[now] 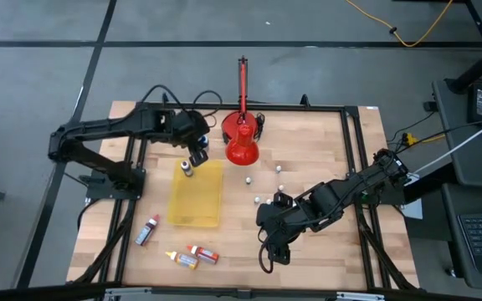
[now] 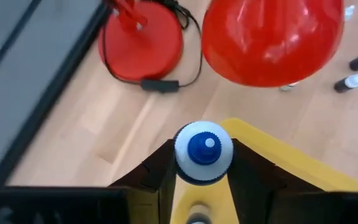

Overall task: Pick & Place food coloring
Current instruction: Put the large blue food coloring bottle into the yellow bin

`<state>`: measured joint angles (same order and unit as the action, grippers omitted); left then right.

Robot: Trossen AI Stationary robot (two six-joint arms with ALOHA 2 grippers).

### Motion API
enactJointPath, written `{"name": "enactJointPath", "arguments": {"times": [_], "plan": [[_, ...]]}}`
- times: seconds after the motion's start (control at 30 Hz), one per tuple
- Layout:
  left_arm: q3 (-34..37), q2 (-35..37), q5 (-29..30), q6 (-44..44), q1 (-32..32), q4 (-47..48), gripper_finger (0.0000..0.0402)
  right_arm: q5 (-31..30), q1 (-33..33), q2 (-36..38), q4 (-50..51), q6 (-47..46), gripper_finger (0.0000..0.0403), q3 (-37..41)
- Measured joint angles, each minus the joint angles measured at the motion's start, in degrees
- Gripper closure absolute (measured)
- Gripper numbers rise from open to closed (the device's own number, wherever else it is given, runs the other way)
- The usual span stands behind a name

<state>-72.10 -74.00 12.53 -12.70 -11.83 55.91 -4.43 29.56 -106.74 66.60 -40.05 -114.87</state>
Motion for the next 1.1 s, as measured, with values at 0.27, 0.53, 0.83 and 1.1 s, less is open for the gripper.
{"name": "enactJointPath", "arguments": {"times": [0.27, 0.53, 0.83, 1.1], "plan": [[13.75, 1.95, -3.77, -3.88, 0.08, -10.28, 0.0288, 0.0, 0.0, 0.0, -0.03, 0.02, 0.007, 0.0], [22.0, 1.94, -5.02, -4.82, 1.08, -17.04, 0.0288, 0.0, 0.0, 0.0, -0.06, 0.02, 0.007, 0.0], [27.35, 1.94, -6.67, -5.01, 2.44, -21.78, 0.0288, 0.0, 0.0, 0.0, -0.08, 0.02, 0.007, 0.0], [29.53, 1.94, -4.89, -4.09, 2.53, -24.6, 0.0288, 0.0, -0.02, 0.0, -0.08, 0.02, 0.007, 0.0]]}}
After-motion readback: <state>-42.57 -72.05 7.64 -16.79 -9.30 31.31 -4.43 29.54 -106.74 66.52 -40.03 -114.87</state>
